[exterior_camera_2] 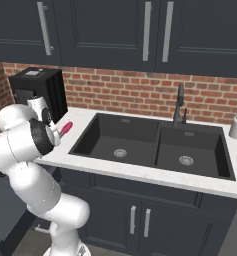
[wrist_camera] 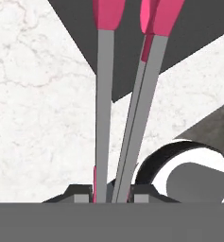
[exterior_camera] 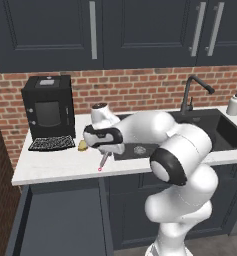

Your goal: Pick the tongs from the drawer and place it on the counter.

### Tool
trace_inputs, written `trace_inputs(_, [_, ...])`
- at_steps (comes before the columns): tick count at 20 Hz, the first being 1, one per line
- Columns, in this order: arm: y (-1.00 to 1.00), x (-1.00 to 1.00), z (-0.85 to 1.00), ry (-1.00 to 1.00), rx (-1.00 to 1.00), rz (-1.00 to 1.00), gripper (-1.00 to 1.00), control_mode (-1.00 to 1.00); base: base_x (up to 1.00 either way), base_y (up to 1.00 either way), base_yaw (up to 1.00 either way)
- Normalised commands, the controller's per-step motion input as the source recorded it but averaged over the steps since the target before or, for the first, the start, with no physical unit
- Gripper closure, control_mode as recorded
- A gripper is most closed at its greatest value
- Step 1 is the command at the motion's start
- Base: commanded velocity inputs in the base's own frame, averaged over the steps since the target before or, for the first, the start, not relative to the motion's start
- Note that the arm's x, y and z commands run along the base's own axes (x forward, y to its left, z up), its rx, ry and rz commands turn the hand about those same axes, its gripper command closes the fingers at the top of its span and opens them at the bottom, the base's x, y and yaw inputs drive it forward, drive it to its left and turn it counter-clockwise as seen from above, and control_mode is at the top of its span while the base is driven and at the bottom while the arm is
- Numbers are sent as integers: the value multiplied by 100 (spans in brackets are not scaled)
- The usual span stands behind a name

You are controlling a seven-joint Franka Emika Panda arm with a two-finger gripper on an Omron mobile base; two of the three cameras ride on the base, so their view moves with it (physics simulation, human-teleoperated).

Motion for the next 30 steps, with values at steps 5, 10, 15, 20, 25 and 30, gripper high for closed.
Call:
trace_inputs(5, [13, 71, -46, 0, 0, 0, 100, -100, 0, 0, 0])
trace_inputs(10, [10, 71, -30, 0, 0, -2, -100, -100, 0, 0, 0])
trace_inputs(15, [-9, -2, 36, 0, 3, -1, -100, -100, 0, 0, 0])
trace_inputs(20, [-78, -92, 87, -13, 9, 0, -100, -100, 0, 0, 0])
trace_inputs(25, [-100, -100, 97, -25, 16, 0, -100, -100, 0, 0, 0])
trace_inputs(30, [-100, -100, 97, -36, 17, 0, -100, -100, 0, 0, 0])
